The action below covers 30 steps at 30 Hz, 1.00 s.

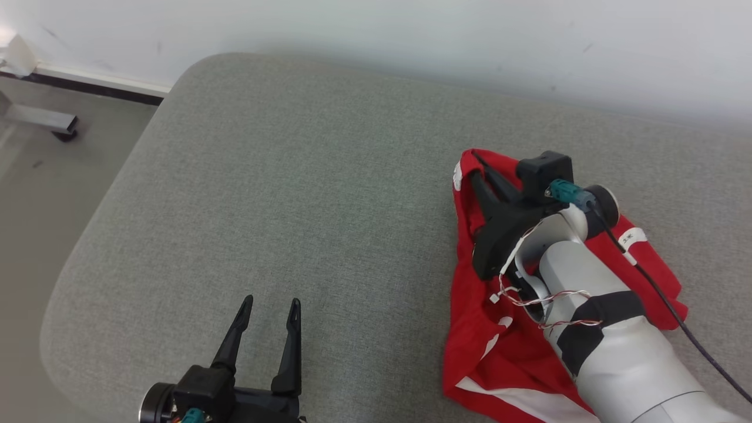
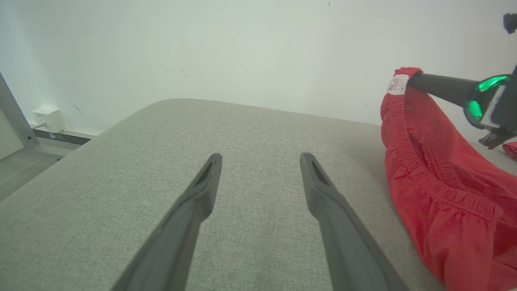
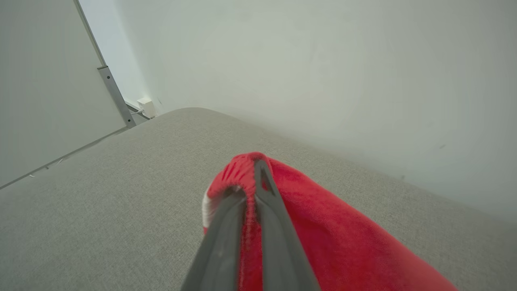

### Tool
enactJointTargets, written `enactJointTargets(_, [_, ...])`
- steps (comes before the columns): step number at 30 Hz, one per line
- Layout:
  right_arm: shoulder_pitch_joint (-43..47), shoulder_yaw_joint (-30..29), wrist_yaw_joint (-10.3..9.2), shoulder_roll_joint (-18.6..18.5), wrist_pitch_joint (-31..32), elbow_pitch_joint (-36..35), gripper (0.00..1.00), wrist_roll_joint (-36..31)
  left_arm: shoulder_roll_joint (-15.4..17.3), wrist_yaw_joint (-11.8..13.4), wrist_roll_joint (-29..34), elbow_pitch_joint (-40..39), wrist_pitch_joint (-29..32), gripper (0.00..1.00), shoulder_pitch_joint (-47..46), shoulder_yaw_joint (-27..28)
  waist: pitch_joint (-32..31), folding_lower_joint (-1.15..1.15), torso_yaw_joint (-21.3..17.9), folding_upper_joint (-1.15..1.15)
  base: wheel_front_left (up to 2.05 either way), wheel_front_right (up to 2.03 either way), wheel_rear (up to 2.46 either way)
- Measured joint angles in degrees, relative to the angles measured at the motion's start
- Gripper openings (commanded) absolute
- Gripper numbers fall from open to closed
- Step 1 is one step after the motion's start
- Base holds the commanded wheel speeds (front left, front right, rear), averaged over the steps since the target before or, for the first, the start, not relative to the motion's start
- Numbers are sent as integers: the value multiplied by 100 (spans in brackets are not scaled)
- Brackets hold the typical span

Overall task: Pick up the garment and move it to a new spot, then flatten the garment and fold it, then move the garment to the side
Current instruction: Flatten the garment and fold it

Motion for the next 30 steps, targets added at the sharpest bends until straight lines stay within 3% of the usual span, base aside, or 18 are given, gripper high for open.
enactJointTargets(5, [-78,341,0,105,-265,456,100,175,-1,67,-37,54,0,100,-67,-127,77,0,91,0,0,0,0])
enactJointTargets(10, [-121,535,0,118,-514,506,100,436,-1,90,15,57,0,100,-63,-4,63,0,-54,0,0,0,0])
enactJointTargets(24, [590,1214,0,-522,-628,-126,100,1031,-2,-16,216,40,0,100,-27,320,-143,-1,-746,0,0,0,0])
enactJointTargets(30, [816,983,0,-657,-636,-783,100,1065,-2,-18,247,26,0,100,95,447,-246,-1,-910,0,0,0,0])
